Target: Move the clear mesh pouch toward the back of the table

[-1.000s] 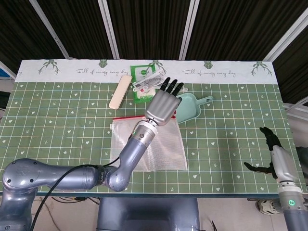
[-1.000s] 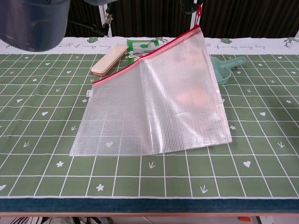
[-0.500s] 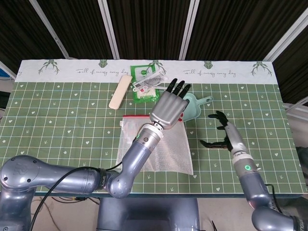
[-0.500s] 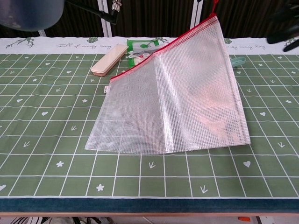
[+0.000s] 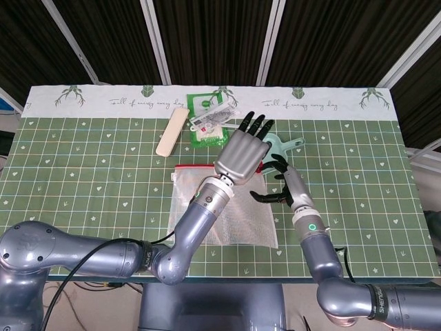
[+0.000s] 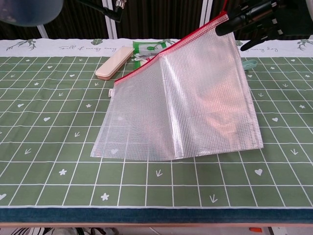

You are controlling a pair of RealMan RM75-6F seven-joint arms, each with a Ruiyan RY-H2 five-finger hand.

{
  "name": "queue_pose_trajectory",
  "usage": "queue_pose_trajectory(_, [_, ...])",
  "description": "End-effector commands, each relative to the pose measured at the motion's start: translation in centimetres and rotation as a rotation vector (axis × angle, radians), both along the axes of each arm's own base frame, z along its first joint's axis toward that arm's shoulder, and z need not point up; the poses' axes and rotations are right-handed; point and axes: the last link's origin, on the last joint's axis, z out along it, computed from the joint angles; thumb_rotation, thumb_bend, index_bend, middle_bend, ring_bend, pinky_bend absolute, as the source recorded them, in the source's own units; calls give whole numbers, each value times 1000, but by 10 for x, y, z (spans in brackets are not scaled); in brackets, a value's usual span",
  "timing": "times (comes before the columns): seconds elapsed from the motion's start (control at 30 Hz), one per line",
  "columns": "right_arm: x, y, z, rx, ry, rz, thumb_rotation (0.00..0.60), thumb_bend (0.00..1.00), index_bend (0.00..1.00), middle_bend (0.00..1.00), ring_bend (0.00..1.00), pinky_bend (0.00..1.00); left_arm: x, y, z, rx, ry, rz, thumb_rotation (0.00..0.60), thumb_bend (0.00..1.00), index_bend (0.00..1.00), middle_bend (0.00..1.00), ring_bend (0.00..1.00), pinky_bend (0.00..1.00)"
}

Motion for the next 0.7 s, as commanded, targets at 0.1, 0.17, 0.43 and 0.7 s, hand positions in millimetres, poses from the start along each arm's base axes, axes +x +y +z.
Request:
queue_pose_trajectory(0.1, [4,-6,-5,-19,-1,-23,600,307,435,126,11,203,0,0,1,-2,-3,1,600,448,634,90,0,12])
queue_pose_trajectory(0.17, [5,-9,-7,-26,-5,-31,600,333,475,144,12,203,-1,0,1,-2,-2,1,600,448,634,89,0,12])
queue_pose_trajectory(0.43, [5,-13,-7,-54,-16,-60,600,390,522,177,29,204,-2,0,2,-3,-3,2,600,448,635,89,0,11])
queue_pose_trajectory(0.7, [5,-14,-7,-56,-25,-75,600,397,540,191,29,204,-4,0,2,-7,-6,7,600,448,635,89,0,11])
